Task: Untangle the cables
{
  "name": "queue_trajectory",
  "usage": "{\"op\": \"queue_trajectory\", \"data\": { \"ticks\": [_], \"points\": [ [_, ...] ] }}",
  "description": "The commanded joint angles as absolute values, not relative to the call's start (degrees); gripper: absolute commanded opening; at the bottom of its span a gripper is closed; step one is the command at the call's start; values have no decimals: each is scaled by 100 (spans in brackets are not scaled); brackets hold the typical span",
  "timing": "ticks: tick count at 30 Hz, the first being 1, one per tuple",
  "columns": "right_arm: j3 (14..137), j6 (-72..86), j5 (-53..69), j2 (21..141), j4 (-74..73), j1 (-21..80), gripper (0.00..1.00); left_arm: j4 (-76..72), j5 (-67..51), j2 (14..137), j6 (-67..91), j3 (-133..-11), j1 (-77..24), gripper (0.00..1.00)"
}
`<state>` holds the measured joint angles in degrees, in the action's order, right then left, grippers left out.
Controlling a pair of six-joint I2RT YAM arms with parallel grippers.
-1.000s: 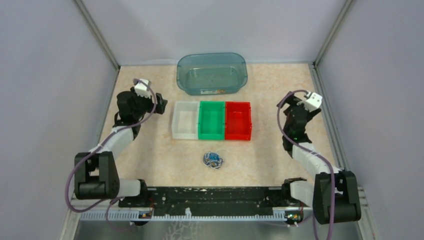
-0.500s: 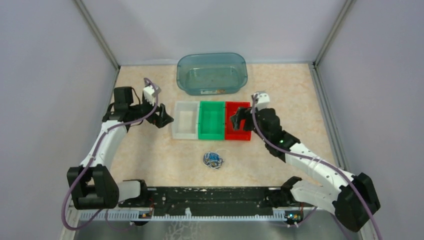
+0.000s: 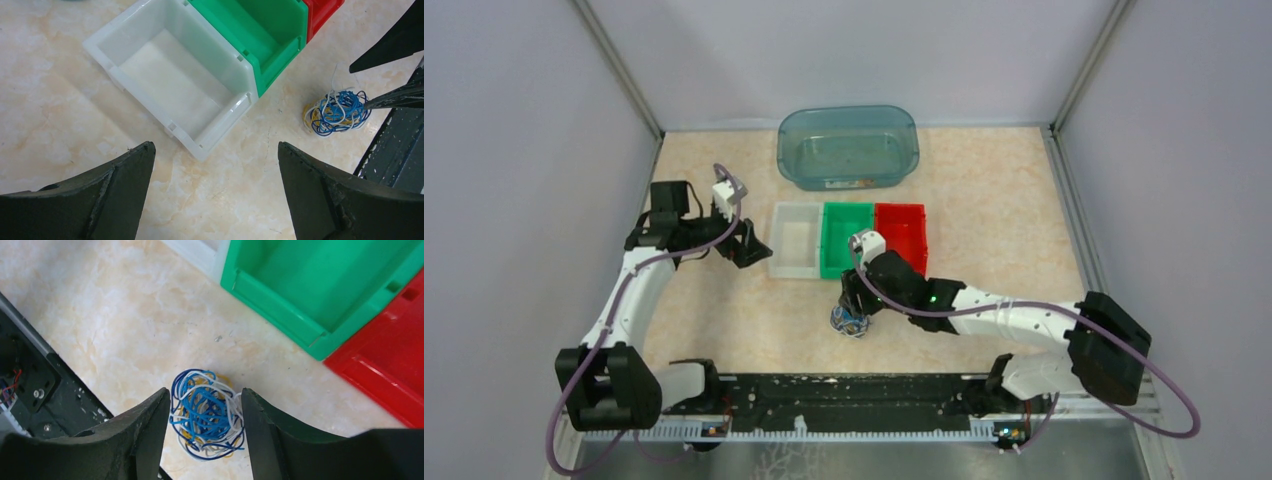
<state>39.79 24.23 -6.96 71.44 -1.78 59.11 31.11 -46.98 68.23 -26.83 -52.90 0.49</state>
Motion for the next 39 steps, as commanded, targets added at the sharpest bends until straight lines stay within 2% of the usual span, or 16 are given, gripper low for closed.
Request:
{"op": "queue_trajectory", "data": {
  "ticks": [1,14,17,21,25,39],
  "points": [
    [4324,2624,-771,7313,-101,6230,55,3387,-4810,6796,-2984,-5248,57,98],
    [4390,2819,-922,7811,-109,6538,46,3630,-4922,6658,-3070,-5260,54,99],
    [4482,2847,-927,7992,-88,6531,35,3686,-4962,6580,-3052,-5296,60,99],
    [4604,2949,-884,8123,98,6534,13,3730,-5030,6420,-3053,-5309,53,99],
    [4757,3009,-720,8094,473,6535,0,3820,-5155,6220,-3190,-5303,60,99],
    [5291,3253,-273,8026,1551,6538,0,3907,-5800,5419,-3439,-4883,-12,99]
  ]
}}
